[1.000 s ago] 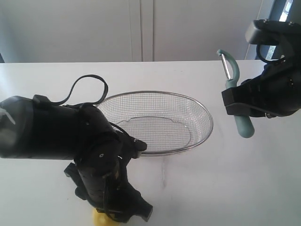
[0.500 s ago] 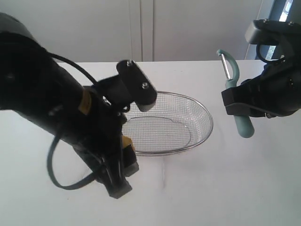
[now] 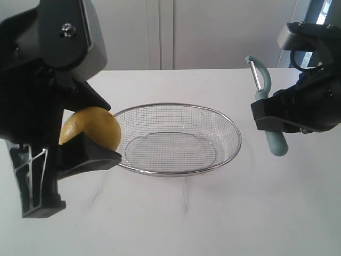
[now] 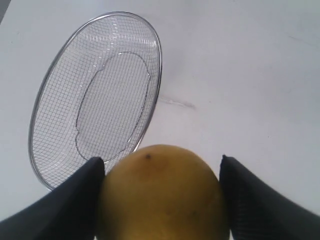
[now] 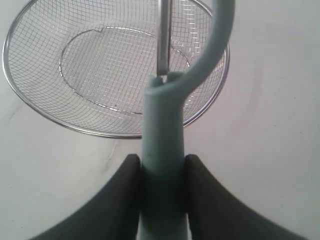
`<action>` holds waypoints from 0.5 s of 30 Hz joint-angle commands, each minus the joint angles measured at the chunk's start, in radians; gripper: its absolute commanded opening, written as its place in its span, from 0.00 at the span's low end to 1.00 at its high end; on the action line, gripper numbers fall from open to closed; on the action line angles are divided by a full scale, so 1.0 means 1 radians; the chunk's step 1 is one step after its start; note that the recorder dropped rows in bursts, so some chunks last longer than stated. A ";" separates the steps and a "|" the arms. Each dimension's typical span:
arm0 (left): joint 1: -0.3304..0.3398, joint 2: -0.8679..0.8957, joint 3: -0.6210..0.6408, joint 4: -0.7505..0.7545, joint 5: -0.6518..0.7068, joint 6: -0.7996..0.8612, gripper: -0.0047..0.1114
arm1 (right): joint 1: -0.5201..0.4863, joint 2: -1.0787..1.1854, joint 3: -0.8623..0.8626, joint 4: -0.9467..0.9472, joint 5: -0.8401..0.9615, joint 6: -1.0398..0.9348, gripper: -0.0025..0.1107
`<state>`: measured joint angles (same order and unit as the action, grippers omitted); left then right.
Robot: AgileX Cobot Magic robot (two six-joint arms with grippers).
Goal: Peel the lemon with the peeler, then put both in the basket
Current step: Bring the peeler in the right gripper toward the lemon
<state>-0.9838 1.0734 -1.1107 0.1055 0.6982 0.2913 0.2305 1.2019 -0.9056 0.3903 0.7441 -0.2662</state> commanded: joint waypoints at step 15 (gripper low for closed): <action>-0.006 -0.014 0.227 0.087 -0.272 0.019 0.04 | 0.002 -0.007 -0.001 0.017 -0.083 0.008 0.02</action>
<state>-0.9838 1.0690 -0.9081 0.1872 0.5074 0.3155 0.2305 1.2019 -0.9056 0.3903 0.6922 -0.2625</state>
